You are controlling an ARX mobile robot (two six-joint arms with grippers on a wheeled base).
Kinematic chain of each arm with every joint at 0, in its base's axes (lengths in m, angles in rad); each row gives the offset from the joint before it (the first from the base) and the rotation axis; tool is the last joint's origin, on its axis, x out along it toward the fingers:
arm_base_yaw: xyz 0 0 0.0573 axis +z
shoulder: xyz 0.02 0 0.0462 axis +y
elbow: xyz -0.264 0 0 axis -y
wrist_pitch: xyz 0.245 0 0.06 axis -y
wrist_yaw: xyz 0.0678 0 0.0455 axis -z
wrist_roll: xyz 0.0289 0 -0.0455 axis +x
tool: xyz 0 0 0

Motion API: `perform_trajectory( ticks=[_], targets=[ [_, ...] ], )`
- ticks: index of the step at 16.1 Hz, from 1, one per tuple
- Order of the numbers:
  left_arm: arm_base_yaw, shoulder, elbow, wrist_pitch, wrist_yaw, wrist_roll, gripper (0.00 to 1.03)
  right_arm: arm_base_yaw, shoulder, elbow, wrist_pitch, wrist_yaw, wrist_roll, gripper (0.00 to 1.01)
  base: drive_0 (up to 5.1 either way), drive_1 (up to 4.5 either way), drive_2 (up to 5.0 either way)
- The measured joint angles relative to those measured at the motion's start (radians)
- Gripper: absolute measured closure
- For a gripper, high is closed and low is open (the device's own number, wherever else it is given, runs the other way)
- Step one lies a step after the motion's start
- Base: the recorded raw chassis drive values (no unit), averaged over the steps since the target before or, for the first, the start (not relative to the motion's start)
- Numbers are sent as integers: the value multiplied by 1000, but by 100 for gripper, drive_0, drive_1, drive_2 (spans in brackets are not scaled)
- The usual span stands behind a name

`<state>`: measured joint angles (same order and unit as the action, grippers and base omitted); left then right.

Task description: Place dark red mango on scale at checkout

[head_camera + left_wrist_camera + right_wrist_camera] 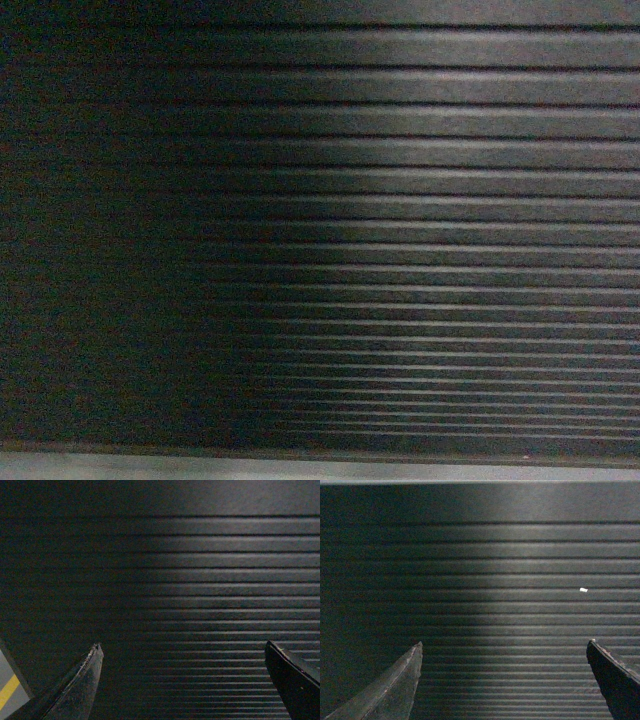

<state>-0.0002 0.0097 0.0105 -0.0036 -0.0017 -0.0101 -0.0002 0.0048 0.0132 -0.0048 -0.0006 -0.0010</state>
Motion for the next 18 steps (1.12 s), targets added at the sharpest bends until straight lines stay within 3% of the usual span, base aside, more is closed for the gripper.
perform_trajectory(
  ticks=[18],
  targets=[
    [0,0,0,0,1,0,5,0,0,0,1,1,0,3,0,0,0]
  ],
)
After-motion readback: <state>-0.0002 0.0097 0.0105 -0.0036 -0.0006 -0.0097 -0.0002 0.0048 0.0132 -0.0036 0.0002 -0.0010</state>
